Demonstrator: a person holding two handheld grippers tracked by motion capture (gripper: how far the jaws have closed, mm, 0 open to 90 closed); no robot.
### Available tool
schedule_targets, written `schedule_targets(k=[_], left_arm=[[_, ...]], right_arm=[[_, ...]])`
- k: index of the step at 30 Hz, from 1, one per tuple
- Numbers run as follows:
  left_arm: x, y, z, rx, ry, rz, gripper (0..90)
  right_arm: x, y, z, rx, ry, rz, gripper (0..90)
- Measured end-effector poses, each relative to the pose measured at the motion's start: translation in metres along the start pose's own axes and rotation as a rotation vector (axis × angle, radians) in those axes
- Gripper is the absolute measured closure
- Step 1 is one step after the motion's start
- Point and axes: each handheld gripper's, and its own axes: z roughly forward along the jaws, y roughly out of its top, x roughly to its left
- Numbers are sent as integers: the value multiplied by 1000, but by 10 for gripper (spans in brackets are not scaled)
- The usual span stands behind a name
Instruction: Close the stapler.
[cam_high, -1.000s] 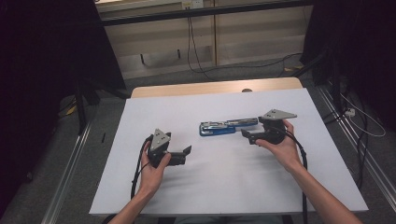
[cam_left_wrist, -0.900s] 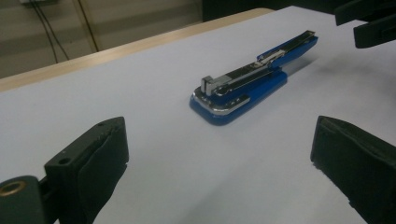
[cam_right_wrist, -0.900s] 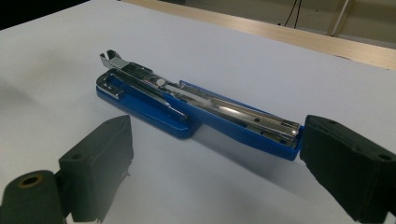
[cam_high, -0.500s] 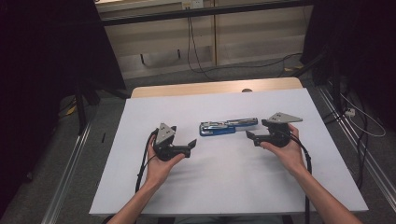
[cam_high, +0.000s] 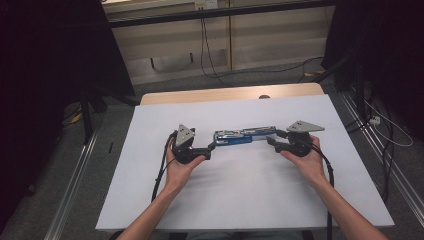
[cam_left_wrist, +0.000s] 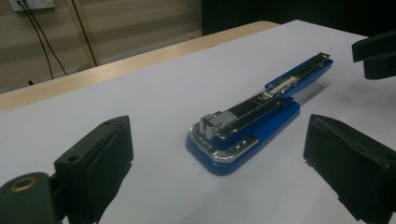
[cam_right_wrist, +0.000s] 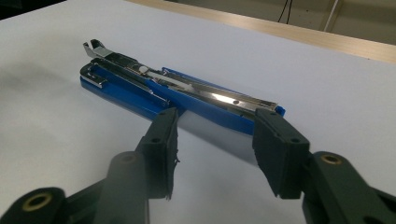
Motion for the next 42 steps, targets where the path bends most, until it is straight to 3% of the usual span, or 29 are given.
schedule_targets(k=[9,13,17,19,22,29,38,42], left_arm=[[6,1,13,53,0,-13,127],[8,4,15,29,2,-36,159],[8,6,18,31,10,-16,202],[8,7,20,37,18,-3,223],[7,5,24,42,-6,1,290],[1,4,31,67,-29,19,551],[-2,1,38,88,-77,12,786],[-5,0,42,115,-71,47,842]], right_arm=[[-2,-4,5,10,9,9,686],[-1,-5,7,18,14,5,788],[-2,-5,8,22,26,6,895],[-1,-5,9,29,24,4,900],[-2,-6,9,46,14,-13,900],[-4,-6,10,55,8,-22,900],[-4,-8,13,88,18,-47,900],[-5,-8,14,90,12,-50,900]])
